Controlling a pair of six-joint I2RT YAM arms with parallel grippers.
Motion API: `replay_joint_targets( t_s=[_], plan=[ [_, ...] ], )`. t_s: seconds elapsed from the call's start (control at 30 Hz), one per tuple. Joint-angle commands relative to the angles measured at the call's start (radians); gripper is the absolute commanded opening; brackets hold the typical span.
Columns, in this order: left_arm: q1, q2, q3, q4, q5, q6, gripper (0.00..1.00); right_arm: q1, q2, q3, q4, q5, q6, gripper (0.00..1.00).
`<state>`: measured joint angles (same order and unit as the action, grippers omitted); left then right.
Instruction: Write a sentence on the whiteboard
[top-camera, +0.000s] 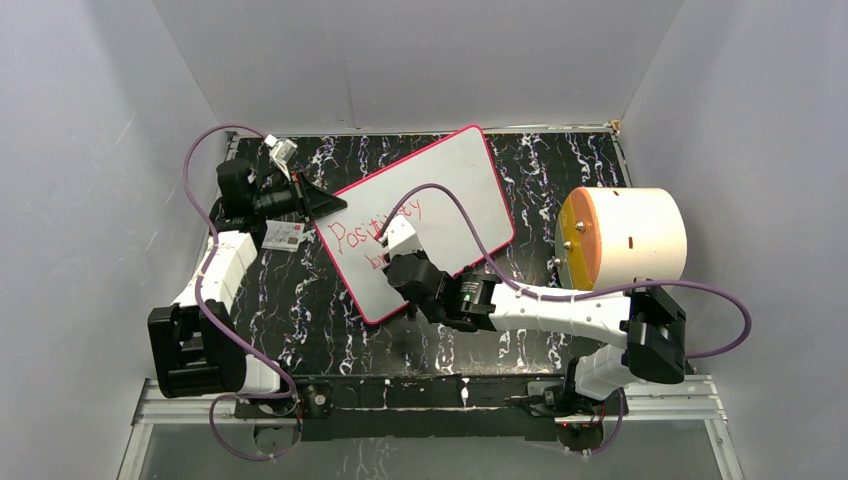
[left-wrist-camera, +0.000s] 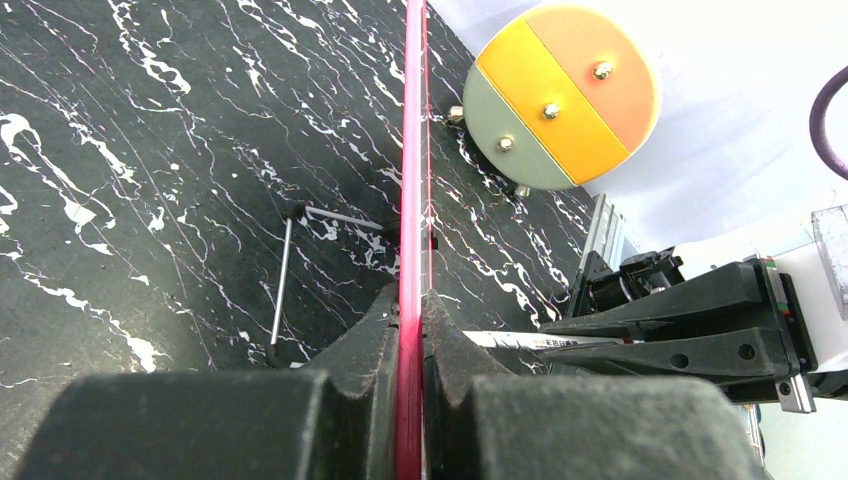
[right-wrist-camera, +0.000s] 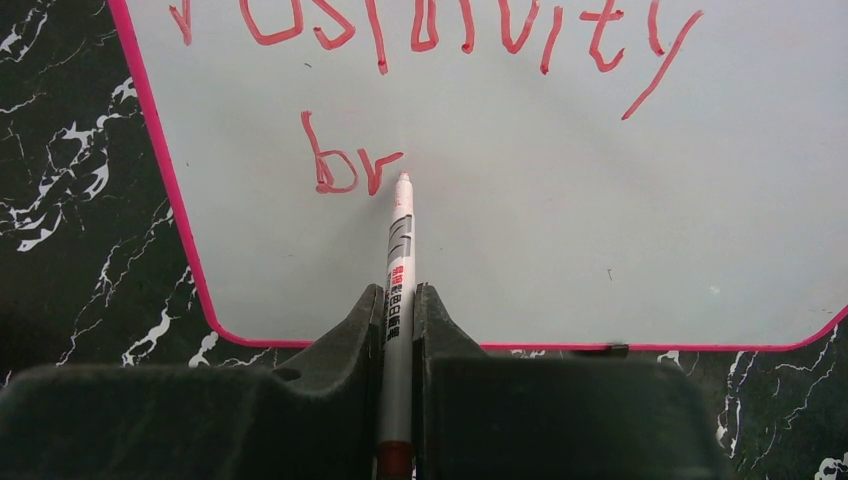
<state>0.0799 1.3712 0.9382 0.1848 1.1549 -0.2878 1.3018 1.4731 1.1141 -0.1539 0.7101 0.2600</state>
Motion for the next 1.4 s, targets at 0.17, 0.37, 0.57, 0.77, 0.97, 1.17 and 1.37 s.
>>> replay_joint_targets(
  t_s=[0.17, 0.37, 0.57, 0.77, 0.97, 1.17, 1.37],
  plan=[
    [-0.013, 0.045, -0.016, -0.071, -0.117, 0.084, 0.0, -0.017, 0.011, 0.003, 0.058, -0.005, 0.012, 0.0],
    [-0.012, 0.045, -0.016, -0.071, -0.115, 0.083, 0.0, -0.027, 0.022, -0.001, 0.053, -0.007, 0.015, 0.0],
    [-0.014, 0.045, -0.017, -0.071, -0.115, 0.084, 0.0, -0.035, 0.015, -0.007, 0.029, 0.013, 0.024, 0.0],
    [-0.013, 0.042, -0.016, -0.074, -0.118, 0.085, 0.0, -0.036, 0.004, -0.006, 0.015, 0.048, 0.022, 0.0],
    [-0.014, 0.043, -0.017, -0.073, -0.115, 0.085, 0.0, -0.038, -0.002, -0.008, 0.029, 0.059, 0.021, 0.0],
    [-0.014, 0.042, -0.016, -0.073, -0.117, 0.086, 0.0, -0.039, -0.004, -0.01, 0.076, 0.062, -0.014, 0.0],
    [-0.014, 0.042, -0.016, -0.073, -0.116, 0.087, 0.0, -0.04, -0.005, -0.013, 0.119, 0.025, -0.037, 0.0]
  ],
)
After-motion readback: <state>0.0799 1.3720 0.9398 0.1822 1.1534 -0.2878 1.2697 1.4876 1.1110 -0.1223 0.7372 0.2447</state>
